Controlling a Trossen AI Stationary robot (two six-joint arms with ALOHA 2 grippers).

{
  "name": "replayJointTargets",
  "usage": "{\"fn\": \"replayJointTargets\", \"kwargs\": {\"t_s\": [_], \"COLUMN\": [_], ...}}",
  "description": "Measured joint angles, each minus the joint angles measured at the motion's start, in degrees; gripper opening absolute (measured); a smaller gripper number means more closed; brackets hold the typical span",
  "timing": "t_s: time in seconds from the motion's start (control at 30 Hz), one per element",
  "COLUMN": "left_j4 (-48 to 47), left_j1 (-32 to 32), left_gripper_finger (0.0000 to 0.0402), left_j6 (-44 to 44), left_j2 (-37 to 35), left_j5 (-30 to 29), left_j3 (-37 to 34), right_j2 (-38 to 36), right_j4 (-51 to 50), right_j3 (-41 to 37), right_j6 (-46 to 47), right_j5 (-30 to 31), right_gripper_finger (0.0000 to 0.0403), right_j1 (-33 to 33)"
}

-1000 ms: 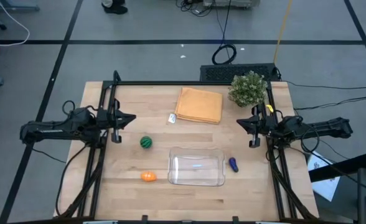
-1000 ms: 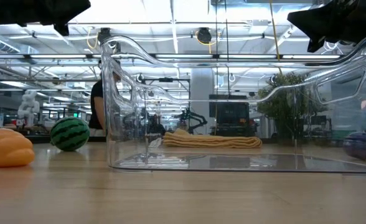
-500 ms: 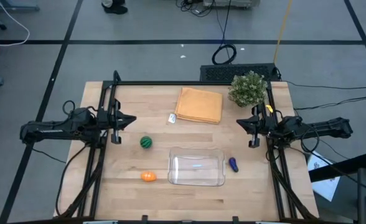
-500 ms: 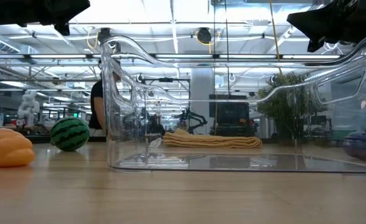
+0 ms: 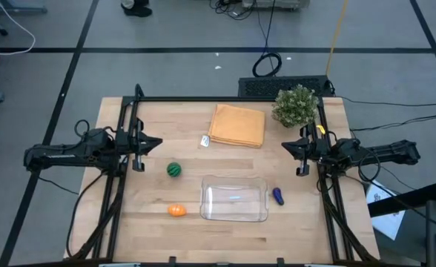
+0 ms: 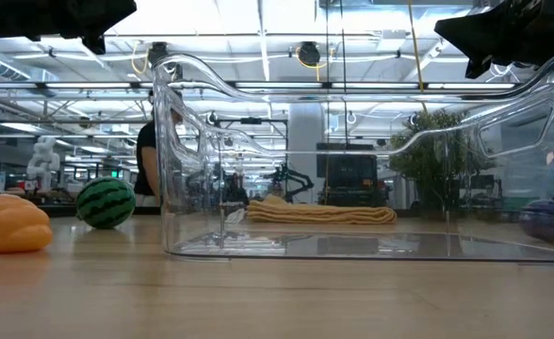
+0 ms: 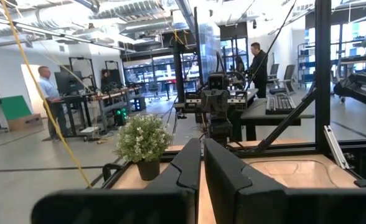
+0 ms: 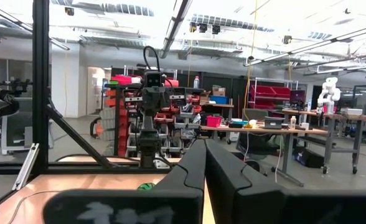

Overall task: Pick and placing Produce into tupperware
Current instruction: Put the watermelon into the transparent bin

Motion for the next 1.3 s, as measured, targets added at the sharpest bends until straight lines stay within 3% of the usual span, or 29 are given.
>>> {"fn": "replayJointTargets", "kwargs": {"t_s": [0.37,0.67,1.07,1.3], "left_j4": [0.0,-2.6,-17.5,-26.9], "left_j1": [0.0,0.0,0.0,0.0], "left_gripper_finger": [0.0026,0.0032,0.0135,0.0183], "left_j6": [1.9,0.9,-3.3,-8.0], "left_j2": [0.0,0.8,9.7,15.6], "left_j5": [0.4,-4.4,-12.3,-11.4], "left_j3": [0.0,2.9,17.5,24.2], "right_j2": [0.0,0.0,0.0,0.0], "right_j4": [0.0,0.0,-0.1,-0.9], "right_j3": [0.0,0.0,0.0,0.0], "right_j6": [0.0,0.0,-0.1,-0.1], "right_j5": [0.0,0.0,0.0,0.0], "right_gripper_finger": [0.0000,0.0000,0.0000,0.0000], "right_j1": [0.0,0.0,0.0,0.0]}}
